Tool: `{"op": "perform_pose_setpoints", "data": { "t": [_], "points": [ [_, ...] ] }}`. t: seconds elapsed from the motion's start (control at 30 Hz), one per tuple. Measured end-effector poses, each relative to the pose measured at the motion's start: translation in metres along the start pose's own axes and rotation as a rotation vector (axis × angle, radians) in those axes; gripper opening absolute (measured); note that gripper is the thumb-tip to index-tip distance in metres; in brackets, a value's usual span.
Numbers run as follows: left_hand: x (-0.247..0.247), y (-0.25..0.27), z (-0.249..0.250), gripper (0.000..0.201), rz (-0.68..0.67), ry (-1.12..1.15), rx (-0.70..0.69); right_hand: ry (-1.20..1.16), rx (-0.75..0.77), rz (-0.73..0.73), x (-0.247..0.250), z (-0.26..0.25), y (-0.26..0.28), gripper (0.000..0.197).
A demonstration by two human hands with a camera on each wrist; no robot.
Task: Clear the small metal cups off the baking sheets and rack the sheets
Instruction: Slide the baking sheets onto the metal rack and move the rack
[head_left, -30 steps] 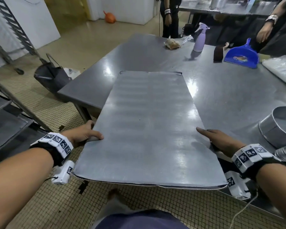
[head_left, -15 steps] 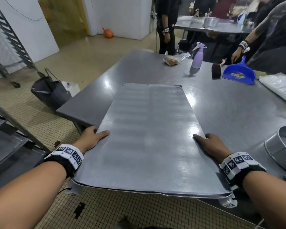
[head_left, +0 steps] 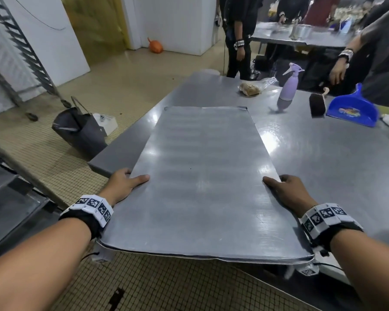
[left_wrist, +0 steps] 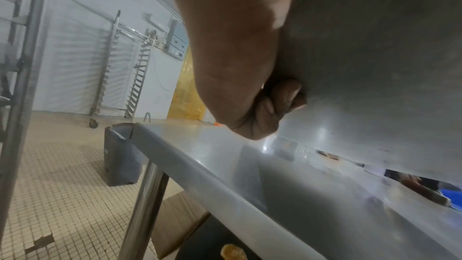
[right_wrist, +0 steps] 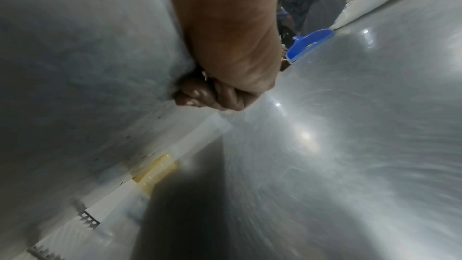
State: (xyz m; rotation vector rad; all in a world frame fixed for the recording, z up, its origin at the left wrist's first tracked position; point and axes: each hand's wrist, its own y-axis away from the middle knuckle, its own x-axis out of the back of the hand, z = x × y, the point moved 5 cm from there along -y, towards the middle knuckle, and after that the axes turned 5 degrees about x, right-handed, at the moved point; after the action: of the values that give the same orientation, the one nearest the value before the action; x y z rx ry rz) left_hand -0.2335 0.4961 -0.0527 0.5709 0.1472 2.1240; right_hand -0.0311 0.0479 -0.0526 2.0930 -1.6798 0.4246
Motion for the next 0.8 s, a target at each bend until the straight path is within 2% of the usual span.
{"op": "perform_pose_setpoints", "data": {
  "t": [0.07, 0.1, 0.17, 0.2, 0.27, 0.33, 0.4, 0.47, 0.5, 0.57, 0.67, 0.8],
  "points": [
    [0.016, -0.005, -0.001, 0.089, 0.038, 0.004, 0.001, 0.005, 0.037, -0.031, -0.006, -0.019, -0.013, 0.063],
    [0.023, -0.006, -0.001, 0.091, 0.064, 0.007, 0.000, -0.006, 0.067, -0.041, -0.009, -0.027, -0.022, 0.067],
    [0.035, -0.002, 0.004, 0.076, 0.117, 0.020, 0.001, -0.025, 0.107, -0.077, -0.016, -0.041, -0.042, 0.081],
    [0.040, 0.003, 0.007, 0.065, 0.153, 0.023, -0.005, -0.029, 0.122, -0.108, -0.020, -0.048, -0.052, 0.081],
    [0.047, 0.018, 0.015, 0.047, 0.225, 0.048, -0.004, -0.065, 0.151, -0.165, -0.028, -0.064, -0.068, 0.067],
    [0.052, 0.039, 0.021, 0.030, 0.299, 0.089, -0.002, -0.124, 0.187, -0.201, -0.034, -0.089, -0.076, 0.041],
    [0.056, 0.059, 0.021, 0.034, 0.367, 0.130, 0.003, -0.121, 0.248, -0.290, -0.039, -0.109, -0.083, 0.043],
    [0.056, 0.084, 0.022, 0.039, 0.429, 0.162, 0.010, -0.119, 0.273, -0.349, -0.046, -0.123, -0.089, 0.063],
    [0.056, 0.098, 0.022, 0.034, 0.464, 0.166, 0.014, -0.128, 0.312, -0.393, -0.050, -0.129, -0.092, 0.065],
    [0.058, 0.127, 0.020, 0.027, 0.548, 0.174, 0.025, -0.078, 0.382, -0.454, -0.057, -0.142, -0.088, 0.053],
    [0.064, 0.177, 0.014, 0.034, 0.701, 0.113, 0.059, -0.081, 0.420, -0.550, -0.074, -0.157, -0.079, 0.040],
    [0.073, 0.244, -0.010, 0.033, 0.830, 0.139, 0.094, -0.106, 0.488, -0.706, -0.103, -0.178, -0.048, 0.038]
  ]
}}
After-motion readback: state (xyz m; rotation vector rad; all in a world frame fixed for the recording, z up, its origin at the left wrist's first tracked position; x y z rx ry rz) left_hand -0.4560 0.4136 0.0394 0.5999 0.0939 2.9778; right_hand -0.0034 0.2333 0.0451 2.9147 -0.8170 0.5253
